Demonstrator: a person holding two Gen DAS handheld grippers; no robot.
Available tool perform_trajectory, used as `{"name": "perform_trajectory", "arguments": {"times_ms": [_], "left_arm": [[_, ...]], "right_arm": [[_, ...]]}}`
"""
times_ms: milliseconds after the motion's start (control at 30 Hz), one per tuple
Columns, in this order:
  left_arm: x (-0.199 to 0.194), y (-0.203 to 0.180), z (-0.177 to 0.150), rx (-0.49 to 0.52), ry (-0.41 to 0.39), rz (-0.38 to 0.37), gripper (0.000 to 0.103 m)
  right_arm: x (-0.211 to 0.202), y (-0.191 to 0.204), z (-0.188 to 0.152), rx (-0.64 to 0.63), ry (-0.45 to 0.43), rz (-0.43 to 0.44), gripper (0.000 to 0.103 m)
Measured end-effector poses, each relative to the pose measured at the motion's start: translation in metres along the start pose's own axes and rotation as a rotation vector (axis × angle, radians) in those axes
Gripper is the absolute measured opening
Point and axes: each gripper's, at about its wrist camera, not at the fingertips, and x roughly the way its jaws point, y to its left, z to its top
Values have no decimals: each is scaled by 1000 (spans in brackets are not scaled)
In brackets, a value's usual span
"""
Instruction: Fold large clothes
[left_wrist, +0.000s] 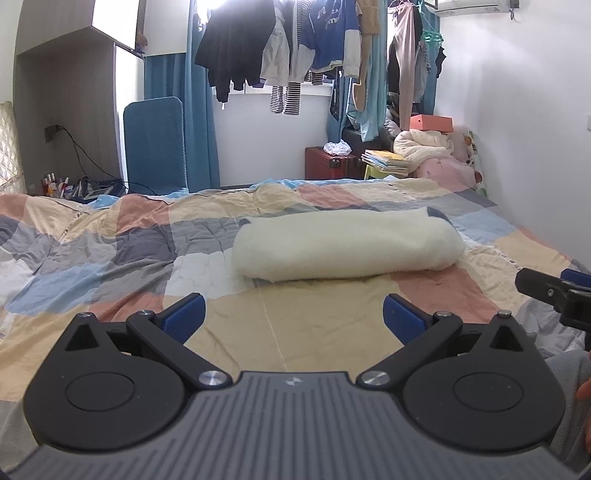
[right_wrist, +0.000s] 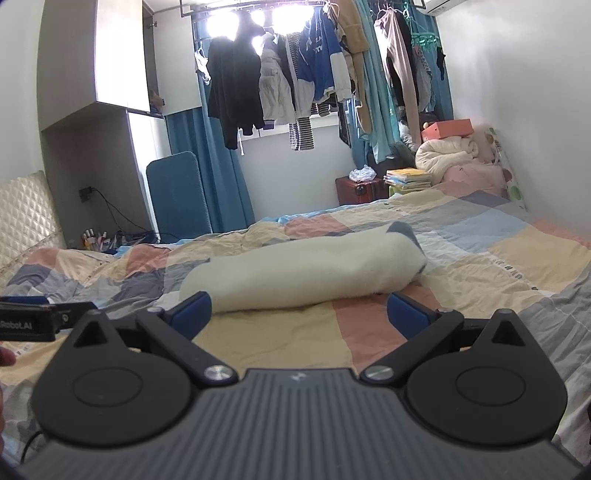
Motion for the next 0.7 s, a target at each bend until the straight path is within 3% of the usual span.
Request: {"name": "perform_trajectory", "arguments": {"times_ms": [700], "left_arm": [[-1,-4,-6,7,9,2,103]], "right_arm": [[-6,1,-1,-6,-12,-7,103]]}}
